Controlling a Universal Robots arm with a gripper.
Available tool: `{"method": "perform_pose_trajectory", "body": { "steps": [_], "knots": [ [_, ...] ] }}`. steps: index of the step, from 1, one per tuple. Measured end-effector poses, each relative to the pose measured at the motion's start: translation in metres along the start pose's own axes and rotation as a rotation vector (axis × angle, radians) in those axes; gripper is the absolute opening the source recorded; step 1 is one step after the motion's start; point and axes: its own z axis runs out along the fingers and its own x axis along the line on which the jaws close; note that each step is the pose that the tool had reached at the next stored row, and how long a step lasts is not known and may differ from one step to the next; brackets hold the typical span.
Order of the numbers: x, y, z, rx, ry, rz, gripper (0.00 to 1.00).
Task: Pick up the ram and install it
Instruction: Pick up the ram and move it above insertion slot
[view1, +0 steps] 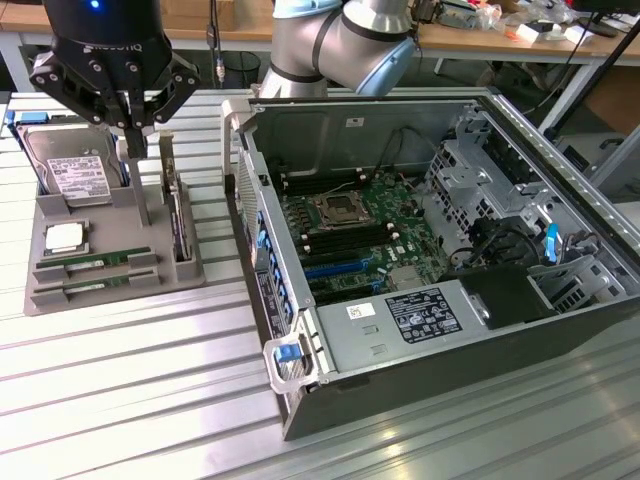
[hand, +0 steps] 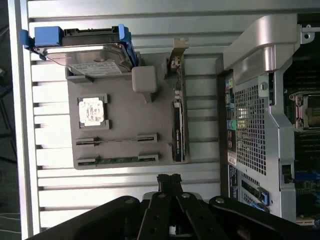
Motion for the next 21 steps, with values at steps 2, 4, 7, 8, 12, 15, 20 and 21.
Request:
{"method": "perform_pose_trajectory", "body": {
  "steps": [2,4,7,8,12,15,20,21],
  "knots": [
    [0.0000,0.0000,0.0000,-0.0003,0.0007,-0.015,0.11],
    [0.0000,0.0000,0.0000,-0.0006,0.0011,-0.025,0.11],
    [0.0000,0.0000,0.0000,-0.0009,0.0017,-0.038,0.11],
    [0.0000,0.0000,0.0000,-0.0010,0.0018,-0.041,0.11],
    [0.0000,0.0000,0.0000,-0.0015,0.0027,-0.062,0.11],
    [0.0000,0.0000,0.0000,-0.0018,0.0032,-0.072,0.11],
    [0.0000,0.0000,0.0000,-0.0022,0.0042,-0.094,0.11],
    [0.0000,0.0000,0.0000,-0.0023,0.0043,-0.097,0.11]
  ]
}}
